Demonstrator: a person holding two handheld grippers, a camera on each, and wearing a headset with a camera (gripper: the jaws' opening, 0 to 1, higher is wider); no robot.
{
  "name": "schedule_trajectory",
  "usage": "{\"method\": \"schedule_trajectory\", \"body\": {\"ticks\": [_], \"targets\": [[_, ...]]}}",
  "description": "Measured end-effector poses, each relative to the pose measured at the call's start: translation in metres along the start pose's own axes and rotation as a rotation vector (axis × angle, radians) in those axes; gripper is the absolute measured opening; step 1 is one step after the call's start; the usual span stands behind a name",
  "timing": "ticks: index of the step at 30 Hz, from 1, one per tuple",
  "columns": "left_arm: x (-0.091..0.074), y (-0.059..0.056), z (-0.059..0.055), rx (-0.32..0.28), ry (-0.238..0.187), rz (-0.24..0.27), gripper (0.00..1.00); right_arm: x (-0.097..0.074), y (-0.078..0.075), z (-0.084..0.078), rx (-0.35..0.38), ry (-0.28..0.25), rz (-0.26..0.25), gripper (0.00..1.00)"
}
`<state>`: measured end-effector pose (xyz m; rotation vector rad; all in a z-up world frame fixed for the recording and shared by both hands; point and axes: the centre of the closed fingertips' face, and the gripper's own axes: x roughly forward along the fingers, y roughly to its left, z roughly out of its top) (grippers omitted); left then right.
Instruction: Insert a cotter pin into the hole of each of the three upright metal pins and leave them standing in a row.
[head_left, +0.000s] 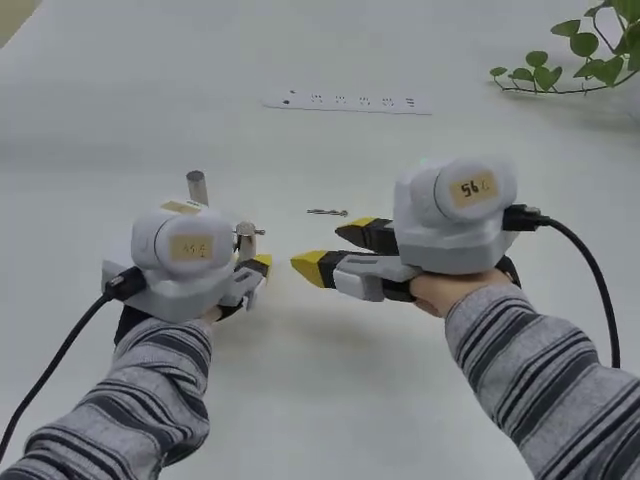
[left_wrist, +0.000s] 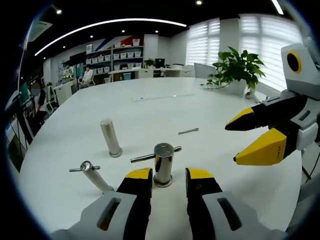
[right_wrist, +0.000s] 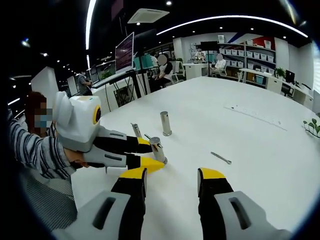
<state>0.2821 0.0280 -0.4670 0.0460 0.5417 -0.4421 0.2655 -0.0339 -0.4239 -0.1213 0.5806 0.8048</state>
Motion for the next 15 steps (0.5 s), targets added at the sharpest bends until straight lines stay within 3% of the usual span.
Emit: {"method": "schedule_trajectory", "body": {"ticks": [7,15], "targets": [[-0.017,-0.004,-0.003,-0.034,-0.014,-0.021,0.36,0.002,0.001,0.014,0.010,-0.031,0.014,0.39],[-0.040,0.003,-0.003,-0.050,-0.034,-0.016,0.55,0.007,0.003,0.031,0.031,-0.055,0.045,0.43]]}}
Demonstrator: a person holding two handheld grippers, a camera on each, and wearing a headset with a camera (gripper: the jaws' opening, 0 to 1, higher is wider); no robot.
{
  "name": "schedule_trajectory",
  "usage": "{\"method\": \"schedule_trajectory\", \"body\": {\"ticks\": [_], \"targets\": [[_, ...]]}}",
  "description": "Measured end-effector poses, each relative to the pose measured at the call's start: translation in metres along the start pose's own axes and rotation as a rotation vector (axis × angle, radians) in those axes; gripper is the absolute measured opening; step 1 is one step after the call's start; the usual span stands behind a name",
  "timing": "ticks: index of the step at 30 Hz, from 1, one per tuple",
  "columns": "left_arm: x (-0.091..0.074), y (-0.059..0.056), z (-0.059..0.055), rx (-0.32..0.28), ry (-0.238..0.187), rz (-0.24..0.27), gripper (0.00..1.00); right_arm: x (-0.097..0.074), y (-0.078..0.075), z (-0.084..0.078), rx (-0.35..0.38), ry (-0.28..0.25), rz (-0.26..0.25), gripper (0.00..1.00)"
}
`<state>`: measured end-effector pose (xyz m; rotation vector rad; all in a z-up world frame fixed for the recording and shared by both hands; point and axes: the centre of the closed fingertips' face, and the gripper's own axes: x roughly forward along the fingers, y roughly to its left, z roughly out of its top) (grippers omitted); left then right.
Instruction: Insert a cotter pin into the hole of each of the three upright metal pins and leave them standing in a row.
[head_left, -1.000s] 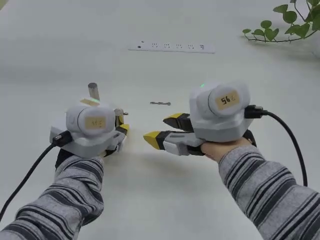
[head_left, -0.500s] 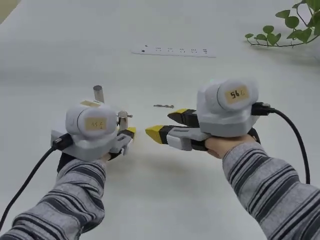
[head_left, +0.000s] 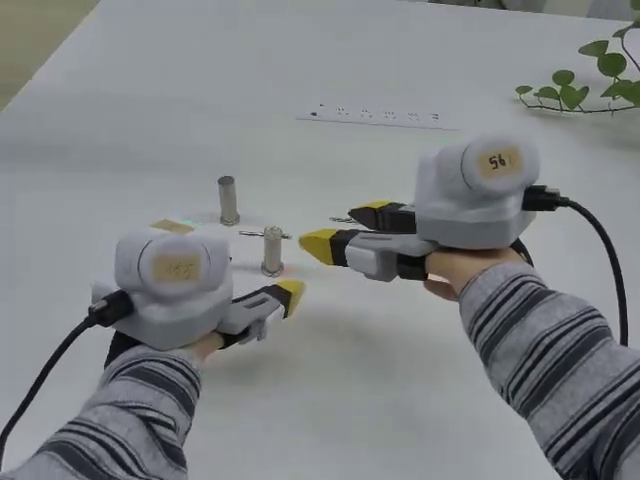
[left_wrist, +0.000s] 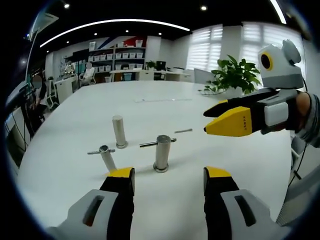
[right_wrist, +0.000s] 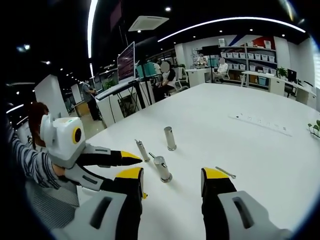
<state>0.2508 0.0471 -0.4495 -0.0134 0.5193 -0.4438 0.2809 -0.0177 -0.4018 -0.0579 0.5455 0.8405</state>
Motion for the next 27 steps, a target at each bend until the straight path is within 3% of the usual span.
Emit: {"method": "schedule_trajectory", "body": {"ticks": [5,10,22,27], "targets": [[-0.013,0.005,0.003,0.009,-0.019,0.019,0.71,0.007,0.006,0.010,-0.017,-0.006,0.021,0.47],[-0.021,0.007,0.004,0.003,-0.037,0.013,0.80,0.017,0.010,0.018,-0.017,-0.006,0.044,0.51],[-0.034,0.025,0.007,0.030,-0.048,0.047,0.92,0.049,0.011,0.034,-0.026,0.000,0.088,0.50],[-0.039,0.028,0.012,0.012,-0.075,0.042,0.96,0.063,0.011,0.043,-0.064,-0.030,0.078,0.49]]}}
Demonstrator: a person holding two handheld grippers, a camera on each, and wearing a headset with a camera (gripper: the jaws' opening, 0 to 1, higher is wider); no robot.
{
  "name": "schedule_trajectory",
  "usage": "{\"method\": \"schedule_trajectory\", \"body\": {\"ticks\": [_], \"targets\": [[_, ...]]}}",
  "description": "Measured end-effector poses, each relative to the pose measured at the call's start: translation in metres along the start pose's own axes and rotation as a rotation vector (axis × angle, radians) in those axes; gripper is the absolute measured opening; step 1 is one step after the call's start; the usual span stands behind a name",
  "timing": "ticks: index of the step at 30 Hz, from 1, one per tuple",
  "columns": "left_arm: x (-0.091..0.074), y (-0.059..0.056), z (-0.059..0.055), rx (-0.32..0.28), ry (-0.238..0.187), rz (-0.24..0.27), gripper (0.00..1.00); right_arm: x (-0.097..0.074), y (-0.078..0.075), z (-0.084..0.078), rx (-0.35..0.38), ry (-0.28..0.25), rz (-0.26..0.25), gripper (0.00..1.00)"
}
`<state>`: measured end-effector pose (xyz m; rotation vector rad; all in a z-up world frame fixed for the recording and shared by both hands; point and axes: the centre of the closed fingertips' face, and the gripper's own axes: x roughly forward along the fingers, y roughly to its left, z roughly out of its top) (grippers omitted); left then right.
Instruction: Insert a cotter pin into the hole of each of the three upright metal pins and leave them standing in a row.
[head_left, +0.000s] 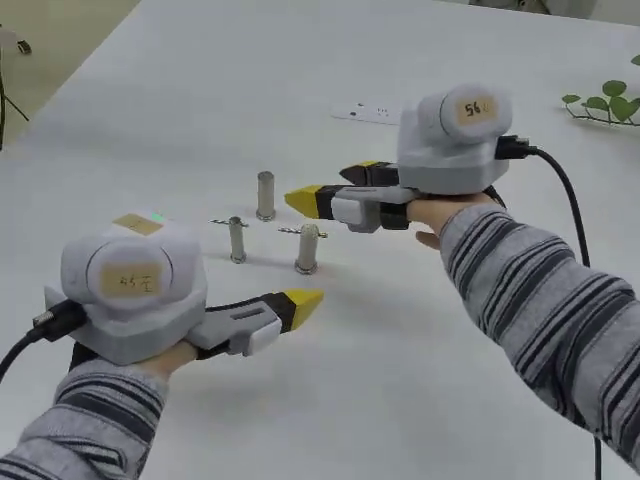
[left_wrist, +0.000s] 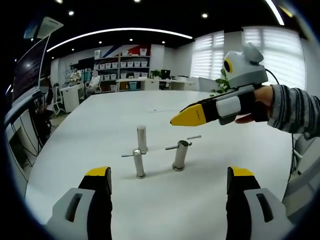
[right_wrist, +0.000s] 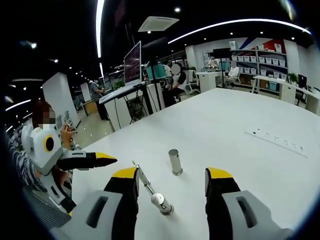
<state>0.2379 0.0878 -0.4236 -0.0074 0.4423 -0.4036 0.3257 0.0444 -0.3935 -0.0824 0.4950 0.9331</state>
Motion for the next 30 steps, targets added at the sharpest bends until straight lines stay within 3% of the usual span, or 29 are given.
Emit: {"method": "schedule_trajectory", "body": {"ticks": [4,11,15,18,23,25,30], "targets": [[-0.002,0.003,0.003,0.008,-0.006,0.007,0.99,0.013,0.001,0.003,0.001,-0.003,0.014,0.49],[0.000,0.008,-0.002,-0.005,0.004,0.002,0.99,0.038,0.003,0.004,-0.017,-0.003,0.038,0.45],[0.002,0.013,0.001,0.003,-0.002,0.020,0.97,0.057,0.000,0.001,-0.030,0.003,0.059,0.39],[0.002,0.017,-0.003,0.004,0.020,0.035,0.95,0.069,-0.003,-0.005,-0.030,0.024,0.069,0.37],[0.005,0.021,-0.001,-0.005,-0.005,0.037,0.94,0.079,-0.004,-0.014,-0.013,0.052,0.069,0.30],[0.006,0.024,-0.004,0.029,0.015,0.060,0.94,0.082,-0.003,-0.016,-0.018,0.053,0.070,0.28],[0.006,0.023,0.000,0.030,-0.009,0.053,0.93,0.087,-0.001,-0.017,-0.034,0.051,0.076,0.21]]}}
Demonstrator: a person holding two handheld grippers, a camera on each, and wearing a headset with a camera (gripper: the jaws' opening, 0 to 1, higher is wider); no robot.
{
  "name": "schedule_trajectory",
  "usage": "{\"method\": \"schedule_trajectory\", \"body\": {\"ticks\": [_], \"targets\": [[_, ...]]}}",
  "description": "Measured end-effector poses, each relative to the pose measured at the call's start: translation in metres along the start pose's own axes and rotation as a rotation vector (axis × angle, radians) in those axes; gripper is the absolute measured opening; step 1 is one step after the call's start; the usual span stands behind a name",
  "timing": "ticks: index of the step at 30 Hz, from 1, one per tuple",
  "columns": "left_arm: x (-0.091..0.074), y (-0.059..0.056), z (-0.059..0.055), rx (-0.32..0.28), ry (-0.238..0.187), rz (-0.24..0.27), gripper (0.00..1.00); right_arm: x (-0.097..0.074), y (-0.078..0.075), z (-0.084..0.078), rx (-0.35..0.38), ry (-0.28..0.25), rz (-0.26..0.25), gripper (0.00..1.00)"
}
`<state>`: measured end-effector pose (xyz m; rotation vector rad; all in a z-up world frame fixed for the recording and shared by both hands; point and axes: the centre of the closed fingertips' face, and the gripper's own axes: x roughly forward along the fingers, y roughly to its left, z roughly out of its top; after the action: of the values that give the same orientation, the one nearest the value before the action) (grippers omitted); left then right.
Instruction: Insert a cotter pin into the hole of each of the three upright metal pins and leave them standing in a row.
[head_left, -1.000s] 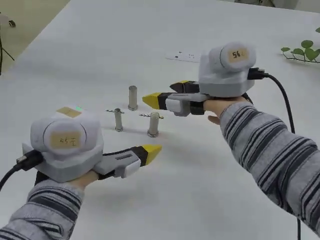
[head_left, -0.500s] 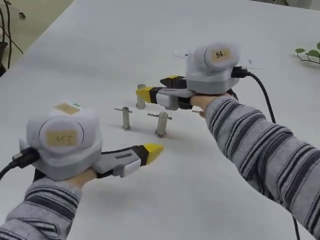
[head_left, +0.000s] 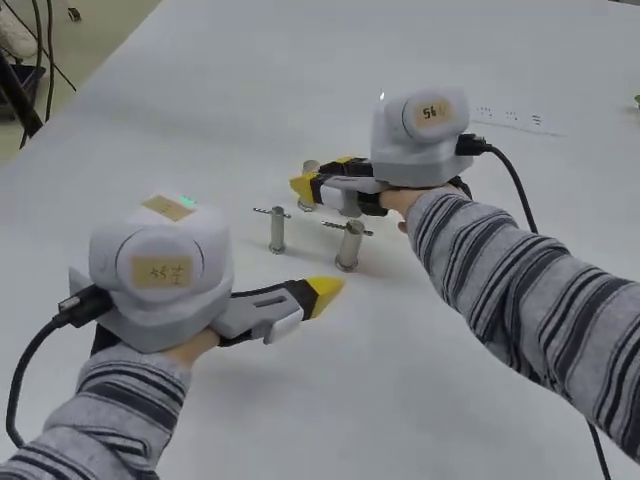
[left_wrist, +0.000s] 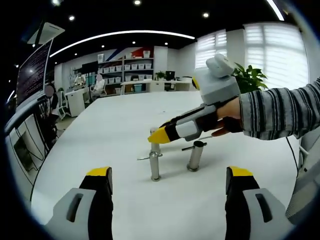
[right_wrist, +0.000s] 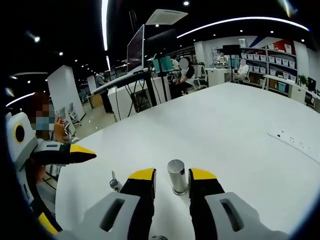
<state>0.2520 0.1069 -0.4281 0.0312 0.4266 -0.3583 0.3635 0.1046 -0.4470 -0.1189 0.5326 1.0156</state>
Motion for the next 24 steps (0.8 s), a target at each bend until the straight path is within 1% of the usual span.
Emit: {"method": "schedule_trajectory", "body": {"ticks": [3,7,10,14,16,20,22,24], "targets": [[0.001,0.001,-0.003,-0.009,0.011,0.001,0.92,0.003,0.000,0.001,-0.011,0.000,-0.001,0.18],[0.000,0.001,-0.002,-0.016,0.007,0.000,0.92,0.006,-0.002,0.002,-0.027,0.000,-0.011,0.14],[0.000,0.000,-0.002,-0.017,0.011,-0.003,0.91,0.006,-0.006,0.001,-0.031,0.007,-0.024,0.11],[0.000,0.000,-0.002,-0.020,0.013,-0.005,0.90,0.006,-0.005,0.001,-0.038,0.012,-0.032,0.10],[0.000,0.000,-0.002,-0.019,0.012,-0.005,0.90,0.006,-0.005,0.001,-0.065,0.019,-0.041,0.10],[-0.001,0.000,-0.002,-0.015,0.014,-0.009,0.90,0.004,-0.006,0.001,-0.158,0.039,-0.069,0.09],[-0.001,0.000,-0.002,-0.017,0.013,-0.009,0.90,0.003,-0.007,0.001,-0.158,0.044,-0.080,0.08],[-0.001,0.000,-0.002,-0.021,0.014,-0.009,0.89,0.001,-0.010,0.000,-0.159,0.048,-0.097,0.08]]}}
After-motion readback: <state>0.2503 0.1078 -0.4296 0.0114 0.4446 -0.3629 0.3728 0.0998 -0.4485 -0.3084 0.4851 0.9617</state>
